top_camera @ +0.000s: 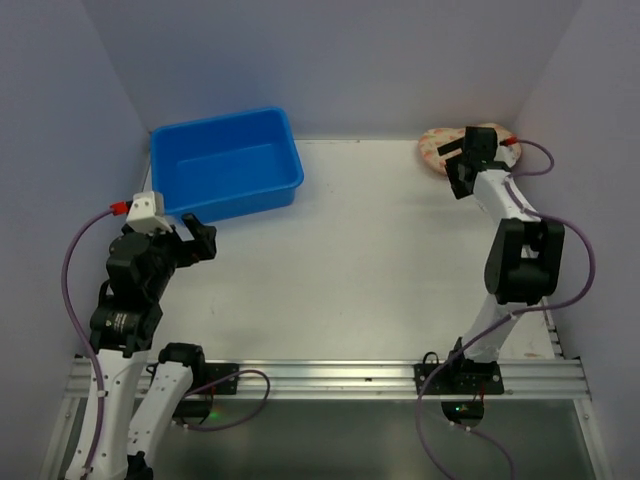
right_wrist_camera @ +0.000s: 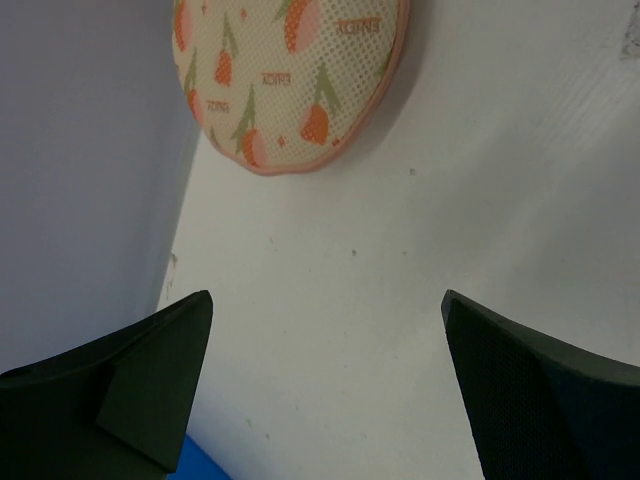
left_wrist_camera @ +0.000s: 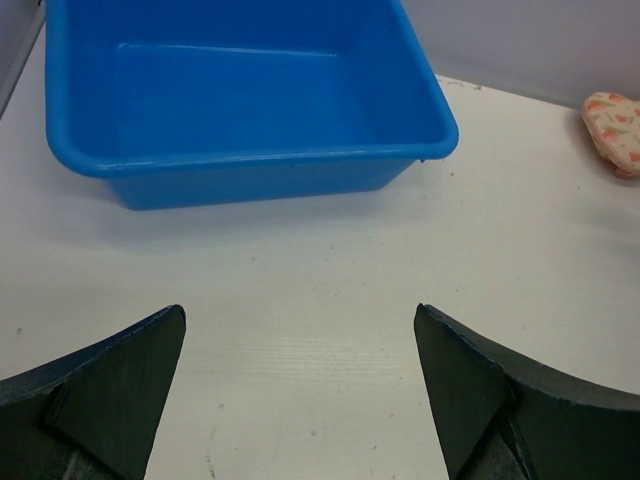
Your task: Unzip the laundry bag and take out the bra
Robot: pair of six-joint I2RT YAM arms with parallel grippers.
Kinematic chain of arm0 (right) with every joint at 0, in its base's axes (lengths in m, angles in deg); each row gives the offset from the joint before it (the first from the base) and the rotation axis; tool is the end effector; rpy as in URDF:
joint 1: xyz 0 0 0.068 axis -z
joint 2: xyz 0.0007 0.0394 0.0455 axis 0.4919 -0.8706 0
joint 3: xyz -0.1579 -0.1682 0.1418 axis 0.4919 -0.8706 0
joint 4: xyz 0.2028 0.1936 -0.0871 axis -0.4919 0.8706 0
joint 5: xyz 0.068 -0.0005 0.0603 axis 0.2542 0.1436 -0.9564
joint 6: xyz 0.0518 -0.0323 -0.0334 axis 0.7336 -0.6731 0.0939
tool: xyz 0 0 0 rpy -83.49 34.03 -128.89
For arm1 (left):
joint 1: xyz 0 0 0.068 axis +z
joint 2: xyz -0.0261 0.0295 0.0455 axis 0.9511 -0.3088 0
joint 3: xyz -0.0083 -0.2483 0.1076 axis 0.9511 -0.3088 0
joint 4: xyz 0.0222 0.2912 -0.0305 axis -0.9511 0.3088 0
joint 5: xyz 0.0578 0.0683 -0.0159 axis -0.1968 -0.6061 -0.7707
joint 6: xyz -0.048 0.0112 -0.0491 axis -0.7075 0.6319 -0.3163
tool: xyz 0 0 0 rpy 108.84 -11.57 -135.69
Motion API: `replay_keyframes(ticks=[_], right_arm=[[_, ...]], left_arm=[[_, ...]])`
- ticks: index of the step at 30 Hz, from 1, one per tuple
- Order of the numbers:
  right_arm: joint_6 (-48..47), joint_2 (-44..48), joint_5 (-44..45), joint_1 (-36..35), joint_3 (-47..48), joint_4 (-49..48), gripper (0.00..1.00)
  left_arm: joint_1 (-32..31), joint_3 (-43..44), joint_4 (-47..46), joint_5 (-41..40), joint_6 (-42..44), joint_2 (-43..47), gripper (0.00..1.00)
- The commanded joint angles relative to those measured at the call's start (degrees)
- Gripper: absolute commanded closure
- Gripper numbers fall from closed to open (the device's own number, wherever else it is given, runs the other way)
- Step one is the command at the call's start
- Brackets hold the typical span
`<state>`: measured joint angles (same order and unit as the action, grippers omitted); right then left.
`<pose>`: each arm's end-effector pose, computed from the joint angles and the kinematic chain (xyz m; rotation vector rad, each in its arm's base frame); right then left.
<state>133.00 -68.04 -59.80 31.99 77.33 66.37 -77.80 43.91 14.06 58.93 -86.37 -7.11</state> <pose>0.4495 -0.0310 0.2453 1.2870 1.8748 0.3182 0.1662 -0.0155 0.3576 -0.2449 1.8585 -0.2876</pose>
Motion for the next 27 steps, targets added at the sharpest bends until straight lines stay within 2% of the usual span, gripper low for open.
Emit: replay_keyframes(ticks=[1, 5, 12, 15, 17, 18, 21, 22, 23, 27], right_arm=[[11.77, -7.18, 1.48, 0.46, 7.32, -2.43, 0.01], [17.74, -18.33, 2.97, 0.73, 14.61, -4.36, 0.01], [21.97, -29.95, 0.51, 2.22, 24.29, -8.04, 0.02], [23.11, -33.47, -2.38, 3.36, 25.53, -12.44, 0.13], [25.04, -35.32, -5.09, 4.24, 26.05, -13.5, 0.31], [25.05, -35.68, -5.81, 4.42, 25.97, -14.81, 0.46], [21.55, -34.54, -7.83, 4.51, 24.48, -18.06, 0.76], [20.41, -33.58, -8.62, 4.25, 23.6, -18.43, 0.94], [18.83, -30.87, -9.33, 3.98, 21.33, -18.6, 1.0], [13.9, -19.97, -11.17, 1.7, 10.35, -22.03, 1.0]], left_arm=[[-0.46, 0.89, -1.71, 0.59, 1.12, -1.23, 0.0], [-0.46, 0.19, -3.29, 1.04, 0.68, -2.11, 0.0], [-0.46, -0.43, -4.96, 0.86, 0.5, -3.95, 0.0], [-0.46, -1.48, -6.19, 0.86, 0.68, -4.92, 0.0], [-0.46, -1.92, -6.81, 0.86, 0.59, -5.63, 0.0], [-0.46, -2.1, -6.99, 0.95, 0.5, -5.8, 0.0], [-0.46, -2.54, -8.04, 1.04, 0.32, -6.15, 0.0], [-0.46, -2.71, -8.48, 1.04, 0.24, -5.98, 0.0], [-0.46, -3.15, -8.74, 2.52, 0.15, -5.89, 0.0], [-0.46, -3.94, -9.45, 4.9, -0.38, -5.19, 0.0]])
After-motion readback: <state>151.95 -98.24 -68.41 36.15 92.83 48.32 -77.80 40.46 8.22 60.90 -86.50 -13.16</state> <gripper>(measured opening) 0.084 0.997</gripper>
